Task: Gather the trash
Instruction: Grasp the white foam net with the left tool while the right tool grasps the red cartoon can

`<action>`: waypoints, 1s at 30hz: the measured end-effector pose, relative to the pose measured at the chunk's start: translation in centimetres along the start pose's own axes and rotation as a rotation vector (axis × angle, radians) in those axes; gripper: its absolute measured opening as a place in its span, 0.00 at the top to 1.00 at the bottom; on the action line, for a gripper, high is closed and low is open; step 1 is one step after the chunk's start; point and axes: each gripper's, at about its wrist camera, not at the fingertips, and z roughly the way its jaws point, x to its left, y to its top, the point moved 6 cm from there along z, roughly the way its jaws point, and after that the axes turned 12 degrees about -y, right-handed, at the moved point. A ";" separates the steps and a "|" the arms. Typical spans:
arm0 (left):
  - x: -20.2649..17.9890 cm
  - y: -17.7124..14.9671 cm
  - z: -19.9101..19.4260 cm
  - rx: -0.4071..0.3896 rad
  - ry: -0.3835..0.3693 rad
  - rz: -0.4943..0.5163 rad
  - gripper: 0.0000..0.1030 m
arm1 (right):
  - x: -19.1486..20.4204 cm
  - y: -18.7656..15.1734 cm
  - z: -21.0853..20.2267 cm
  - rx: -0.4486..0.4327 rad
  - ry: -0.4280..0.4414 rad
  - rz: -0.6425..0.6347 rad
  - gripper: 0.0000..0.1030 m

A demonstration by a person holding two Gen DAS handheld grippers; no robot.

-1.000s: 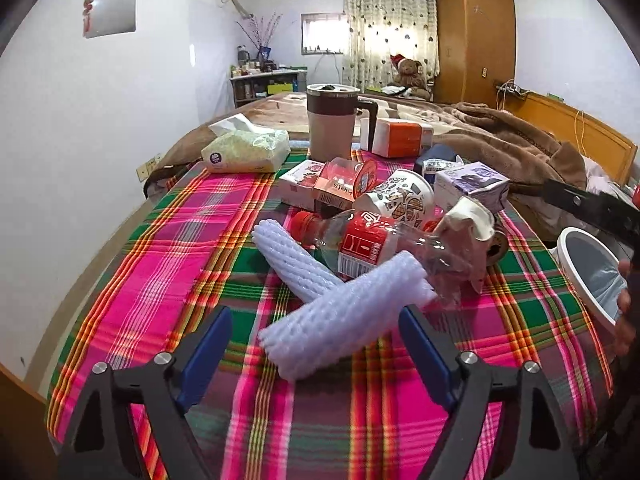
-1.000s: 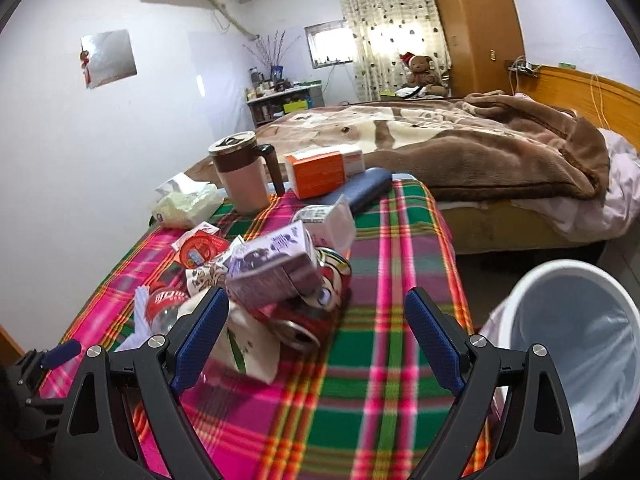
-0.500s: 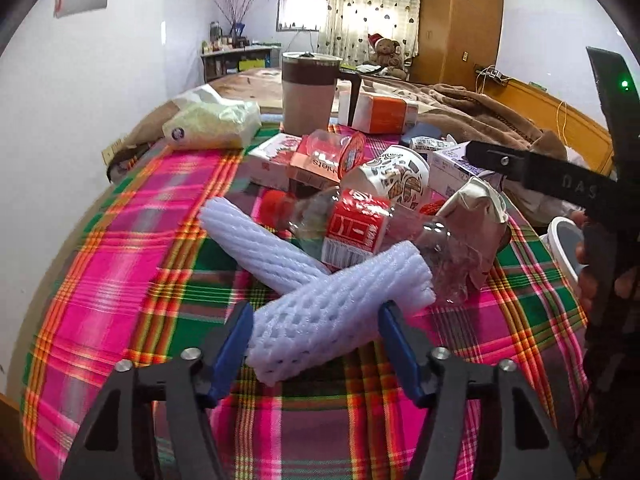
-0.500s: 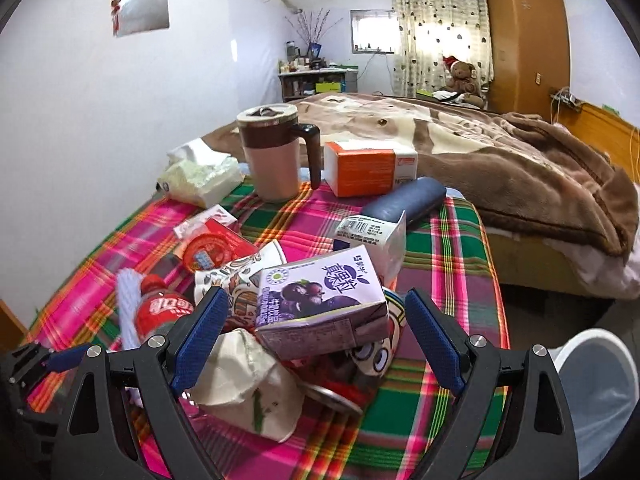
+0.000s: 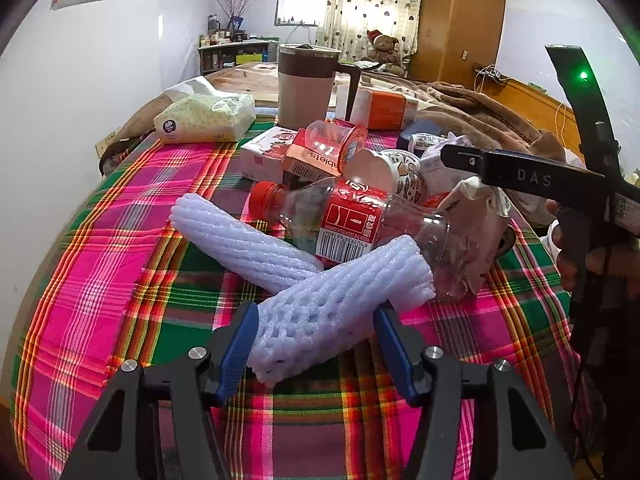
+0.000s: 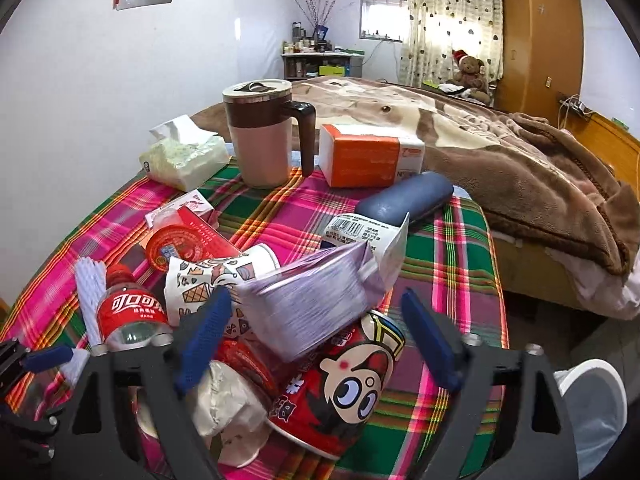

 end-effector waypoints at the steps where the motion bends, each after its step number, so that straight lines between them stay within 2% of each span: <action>1: 0.0 0.1 0.1 0.000 0.001 0.001 0.45 | 0.1 0.0 0.0 0.000 0.004 0.002 0.35; 5: -0.1 0.2 0.0 -0.013 -0.013 -0.008 0.55 | 0.3 -0.1 -0.1 -0.008 0.028 0.012 0.52; 8: -0.2 0.1 0.1 -0.012 -0.018 -0.016 0.56 | -0.1 -0.1 -0.3 -0.010 0.036 0.037 0.56; 12: -0.3 0.1 0.1 -0.015 -0.014 -0.024 0.57 | -2.2 -1.0 -0.6 0.012 0.044 0.158 0.54; 13: -0.3 0.1 0.1 -0.016 -0.013 -0.024 0.57 | -2.7 -1.4 -0.7 0.022 0.050 0.189 0.50; 14: -0.3 0.1 0.1 -0.017 -0.012 -0.024 0.57 | -3.0 -1.8 -0.7 0.028 0.057 0.219 0.39; 15: -0.2 0.1 0.2 -0.016 -0.011 -0.026 0.57 | -3.2 -2.2 -0.5 0.042 0.066 0.242 0.33; 24: -0.2 0.3 0.5 -0.018 0.003 -0.031 0.57 | -1.4 -3.9 2.7 0.207 0.051 0.234 0.32; 27: -0.3 0.2 0.4 -0.018 -0.003 -0.037 0.57 | -1.6 -4.2 2.9 0.216 0.049 0.238 0.33; 30: -0.5 0.0 0.0 -0.023 -0.008 -0.041 0.61 | -1.4 -4.2 2.5 0.201 0.057 0.227 0.40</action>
